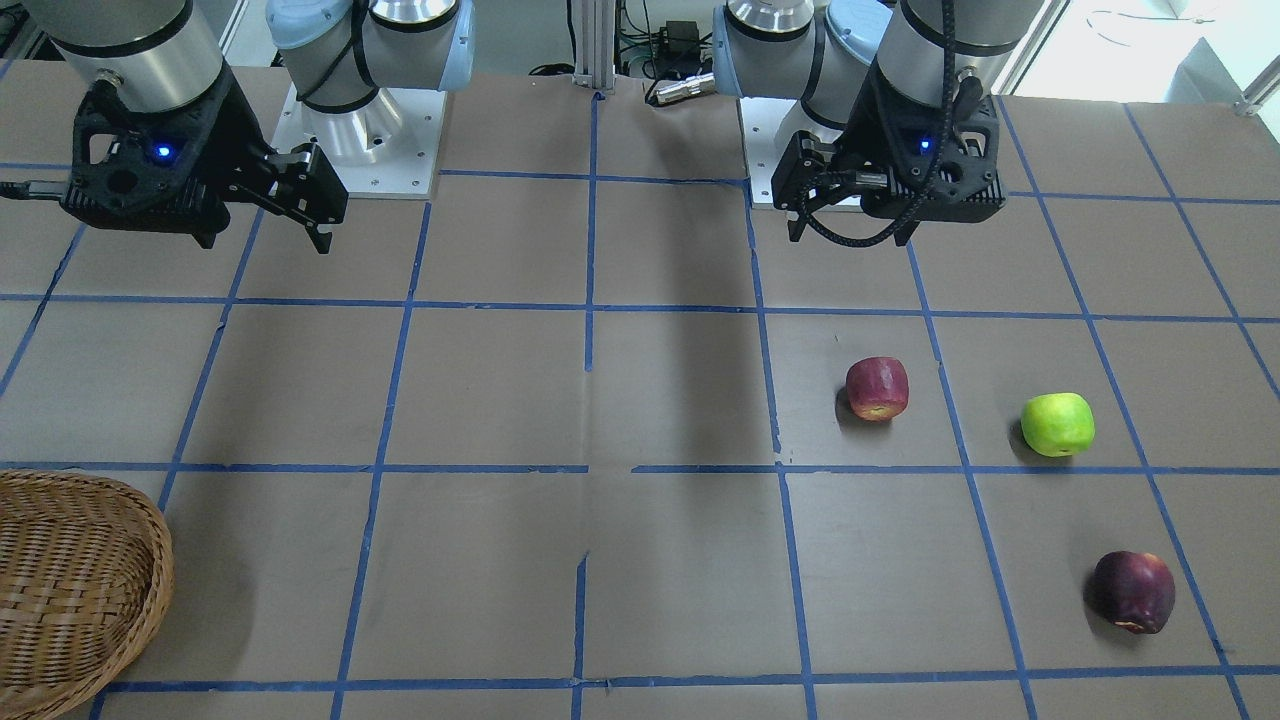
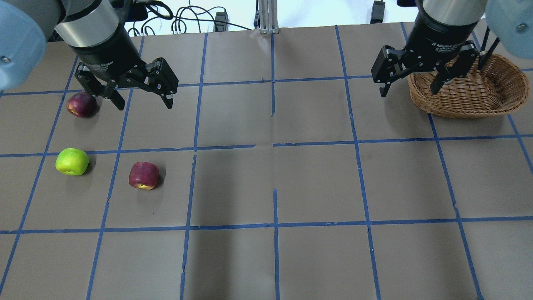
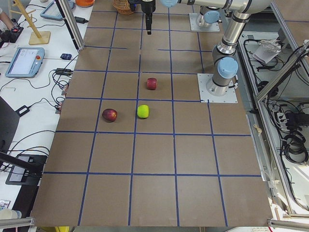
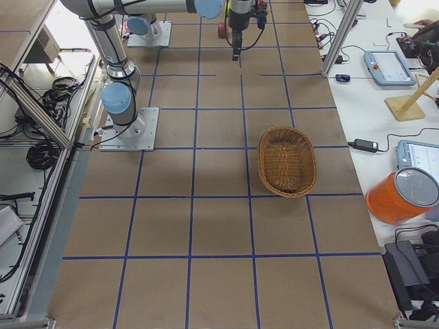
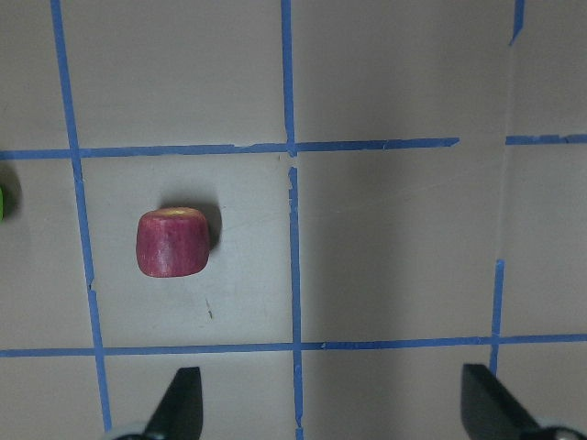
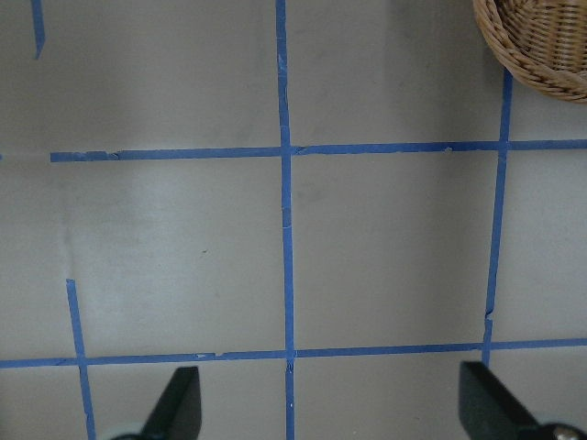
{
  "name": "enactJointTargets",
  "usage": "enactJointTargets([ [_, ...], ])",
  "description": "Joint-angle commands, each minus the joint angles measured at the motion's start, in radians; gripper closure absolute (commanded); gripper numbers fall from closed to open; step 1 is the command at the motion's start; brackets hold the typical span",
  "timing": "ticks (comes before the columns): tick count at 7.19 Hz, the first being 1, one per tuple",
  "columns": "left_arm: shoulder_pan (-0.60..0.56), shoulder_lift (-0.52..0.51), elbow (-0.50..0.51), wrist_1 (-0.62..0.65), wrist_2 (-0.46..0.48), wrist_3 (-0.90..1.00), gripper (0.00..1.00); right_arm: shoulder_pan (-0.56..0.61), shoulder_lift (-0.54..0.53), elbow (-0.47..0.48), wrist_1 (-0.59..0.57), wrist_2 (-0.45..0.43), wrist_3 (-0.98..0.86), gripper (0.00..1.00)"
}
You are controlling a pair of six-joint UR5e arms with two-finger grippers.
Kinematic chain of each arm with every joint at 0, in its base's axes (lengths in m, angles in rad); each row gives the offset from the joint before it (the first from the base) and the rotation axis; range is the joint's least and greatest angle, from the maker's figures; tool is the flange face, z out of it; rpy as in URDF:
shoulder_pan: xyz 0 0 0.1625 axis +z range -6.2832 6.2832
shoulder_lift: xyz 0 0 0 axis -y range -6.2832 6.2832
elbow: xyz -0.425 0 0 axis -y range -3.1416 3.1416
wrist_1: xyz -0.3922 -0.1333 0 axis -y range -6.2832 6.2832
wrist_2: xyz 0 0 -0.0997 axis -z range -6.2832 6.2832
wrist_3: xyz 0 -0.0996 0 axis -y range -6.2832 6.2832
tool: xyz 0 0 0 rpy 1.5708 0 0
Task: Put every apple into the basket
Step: 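Reach the left gripper down and grasp the red apple nearest the robot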
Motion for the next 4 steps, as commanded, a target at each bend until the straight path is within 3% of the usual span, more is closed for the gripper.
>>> enactJointTargets([
  [1,0.004,-0.002,0.001,0.002,-0.002,0.000,0.00,0.000,0.000,0.000,-0.003,0.000,0.000,0.00],
  [4,0.006,0.000,0.001,0.003,-0.002,0.000,0.00,-0.005,0.001,0.000,-0.006,-0.003,0.000,0.00],
])
